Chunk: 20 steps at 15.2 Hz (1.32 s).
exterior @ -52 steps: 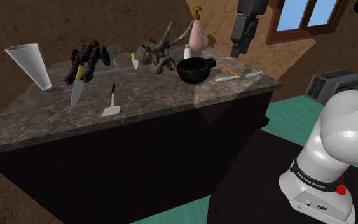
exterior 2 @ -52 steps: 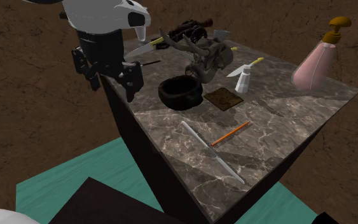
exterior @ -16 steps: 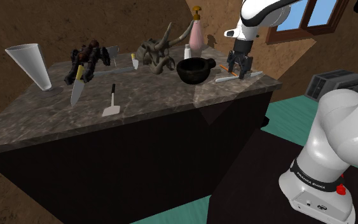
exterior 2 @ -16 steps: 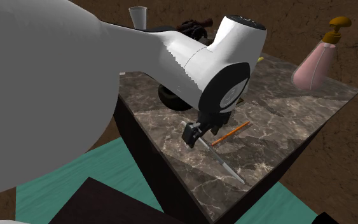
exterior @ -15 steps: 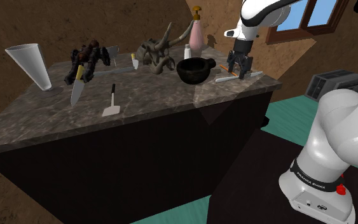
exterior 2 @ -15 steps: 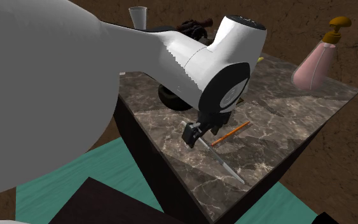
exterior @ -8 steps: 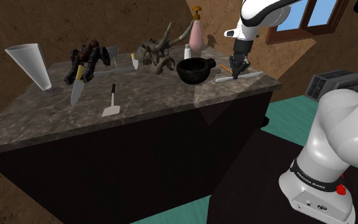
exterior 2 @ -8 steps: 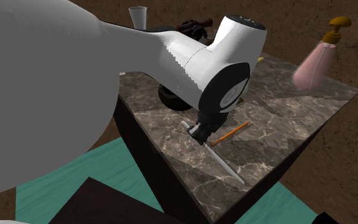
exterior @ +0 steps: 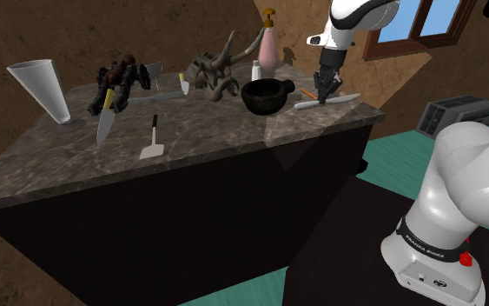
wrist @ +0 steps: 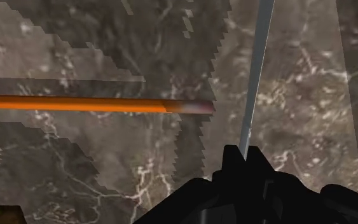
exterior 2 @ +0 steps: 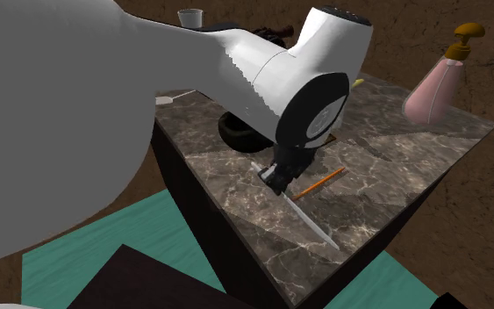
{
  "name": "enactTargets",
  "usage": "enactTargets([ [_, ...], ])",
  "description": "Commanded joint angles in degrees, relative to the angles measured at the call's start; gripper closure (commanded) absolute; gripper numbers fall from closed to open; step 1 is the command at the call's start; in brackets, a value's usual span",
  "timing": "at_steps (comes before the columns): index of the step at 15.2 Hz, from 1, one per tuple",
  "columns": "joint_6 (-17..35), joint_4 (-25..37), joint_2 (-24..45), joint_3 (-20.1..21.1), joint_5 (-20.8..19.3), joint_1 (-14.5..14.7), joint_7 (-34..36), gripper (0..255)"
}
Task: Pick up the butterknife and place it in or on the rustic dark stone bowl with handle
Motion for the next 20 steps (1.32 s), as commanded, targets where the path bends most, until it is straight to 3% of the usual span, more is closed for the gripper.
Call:
enactTargets([
  [1,-1.6,1.3,-0.4,0.4,0.0,0.0,0.2,255],
  [20,-16.1,15.2,-1.0,3.1,1.0,0.7,1.6,255],
])
